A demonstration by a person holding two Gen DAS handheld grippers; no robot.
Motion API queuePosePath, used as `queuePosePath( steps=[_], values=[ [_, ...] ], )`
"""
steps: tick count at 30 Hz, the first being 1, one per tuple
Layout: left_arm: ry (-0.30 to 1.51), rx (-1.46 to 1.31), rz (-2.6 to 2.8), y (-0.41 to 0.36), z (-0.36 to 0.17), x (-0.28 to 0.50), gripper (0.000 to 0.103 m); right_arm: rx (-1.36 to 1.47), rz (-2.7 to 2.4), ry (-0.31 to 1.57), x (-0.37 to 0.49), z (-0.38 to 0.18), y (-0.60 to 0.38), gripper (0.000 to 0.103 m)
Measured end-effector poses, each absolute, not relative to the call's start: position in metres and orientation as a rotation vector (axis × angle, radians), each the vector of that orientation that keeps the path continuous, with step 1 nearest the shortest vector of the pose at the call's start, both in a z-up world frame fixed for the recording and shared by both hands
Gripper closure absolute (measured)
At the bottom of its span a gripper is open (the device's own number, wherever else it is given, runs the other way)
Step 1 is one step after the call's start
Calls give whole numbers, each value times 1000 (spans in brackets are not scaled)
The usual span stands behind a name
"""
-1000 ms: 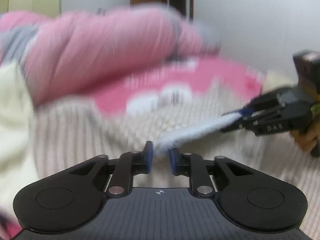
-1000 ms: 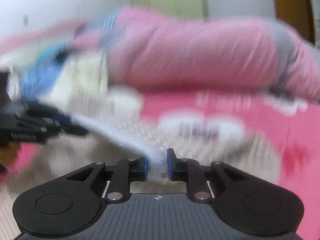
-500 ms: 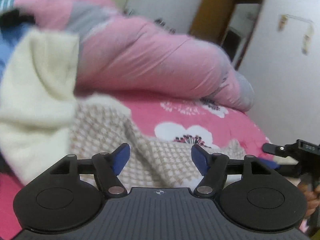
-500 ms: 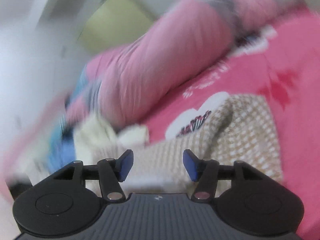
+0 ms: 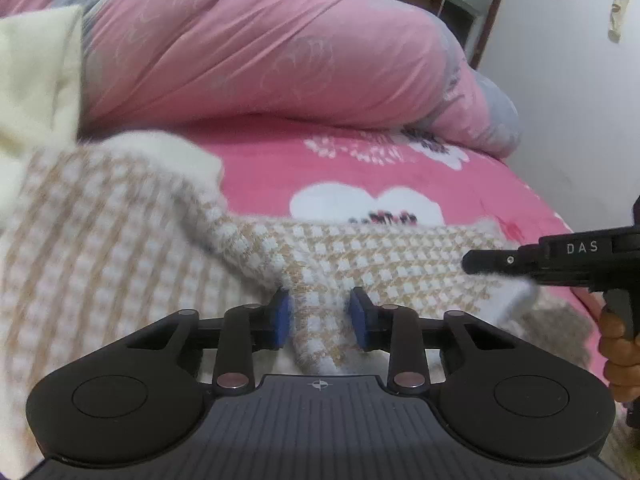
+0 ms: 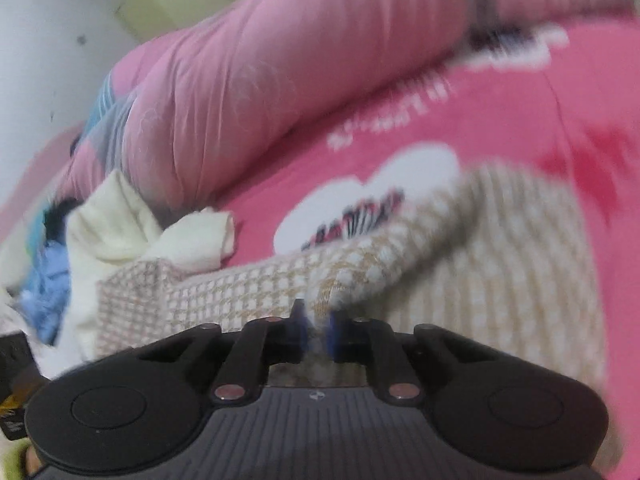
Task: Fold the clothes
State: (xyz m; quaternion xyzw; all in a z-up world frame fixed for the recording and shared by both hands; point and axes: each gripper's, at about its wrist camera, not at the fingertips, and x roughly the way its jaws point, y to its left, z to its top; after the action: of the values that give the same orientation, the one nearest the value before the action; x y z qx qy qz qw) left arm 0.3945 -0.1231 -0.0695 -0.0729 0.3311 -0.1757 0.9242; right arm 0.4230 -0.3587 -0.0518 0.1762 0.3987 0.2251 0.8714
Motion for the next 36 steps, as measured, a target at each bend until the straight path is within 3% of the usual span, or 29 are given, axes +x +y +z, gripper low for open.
queuePosePath(
  steps=[10,12,14,19,21,26,28,32,36],
  values=[
    [703,-161,-365,-103,-82,402,69,305,430,816,428,-79,-356,88],
    [674,-103,-352,-101,-71,390,65,271,419,799,421,-73,-358,70],
    [632,-52,-333,-97,-58,376,65,226,387,796,416,-61,-360,64],
    [425,43,-298,-102,-22,356,65,120,377,623,388,-1,-355,64],
    [420,62,-340,-120,-18,369,65,67,384,548,387,10,-340,66],
    [658,182,-283,-150,-77,411,63,-87,413,569,397,-50,-307,68],
    [647,99,-314,-135,-83,409,63,-147,406,578,390,-92,-310,69],
    [649,59,-339,-125,-85,408,63,-60,391,648,399,-67,-321,70],
    [629,78,-331,-127,-87,403,63,-34,395,579,404,-50,-321,70]
  ],
)
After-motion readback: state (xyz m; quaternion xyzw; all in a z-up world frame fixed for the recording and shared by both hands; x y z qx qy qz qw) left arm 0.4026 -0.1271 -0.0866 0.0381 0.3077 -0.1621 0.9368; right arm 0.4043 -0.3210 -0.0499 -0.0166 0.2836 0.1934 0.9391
